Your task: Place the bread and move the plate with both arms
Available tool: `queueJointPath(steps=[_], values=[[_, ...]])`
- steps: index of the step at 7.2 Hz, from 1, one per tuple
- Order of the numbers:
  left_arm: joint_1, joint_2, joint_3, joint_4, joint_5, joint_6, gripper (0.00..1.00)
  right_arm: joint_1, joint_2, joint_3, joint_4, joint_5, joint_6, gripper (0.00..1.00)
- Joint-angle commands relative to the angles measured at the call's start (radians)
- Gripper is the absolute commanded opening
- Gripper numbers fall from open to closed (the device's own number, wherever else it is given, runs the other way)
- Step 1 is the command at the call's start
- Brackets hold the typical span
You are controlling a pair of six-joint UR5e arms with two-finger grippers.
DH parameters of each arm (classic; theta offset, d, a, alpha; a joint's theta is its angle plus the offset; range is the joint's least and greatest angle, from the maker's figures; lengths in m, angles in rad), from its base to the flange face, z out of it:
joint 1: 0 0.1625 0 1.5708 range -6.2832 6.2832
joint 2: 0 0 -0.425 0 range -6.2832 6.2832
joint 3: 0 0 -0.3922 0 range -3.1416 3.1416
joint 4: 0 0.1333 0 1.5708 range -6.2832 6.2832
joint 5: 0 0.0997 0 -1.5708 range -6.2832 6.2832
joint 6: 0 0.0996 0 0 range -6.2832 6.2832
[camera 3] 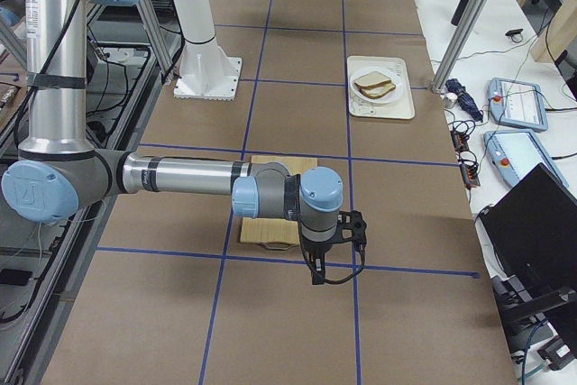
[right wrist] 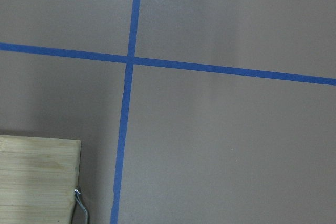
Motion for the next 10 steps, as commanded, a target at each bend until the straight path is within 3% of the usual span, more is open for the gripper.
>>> queueJointPath(steps=[1,10], values=[[-0.002,0.004,0.001,0.003,0.001,0.002,0.98,0.001,-0.005,0.004,0.0,-0.001,0.002,1.0],[-0.005,0.08,-0.039,-0.004,-0.002,0.005,0.98,-0.001,-0.004,0.008,0.0,0.025,0.075,1.0]])
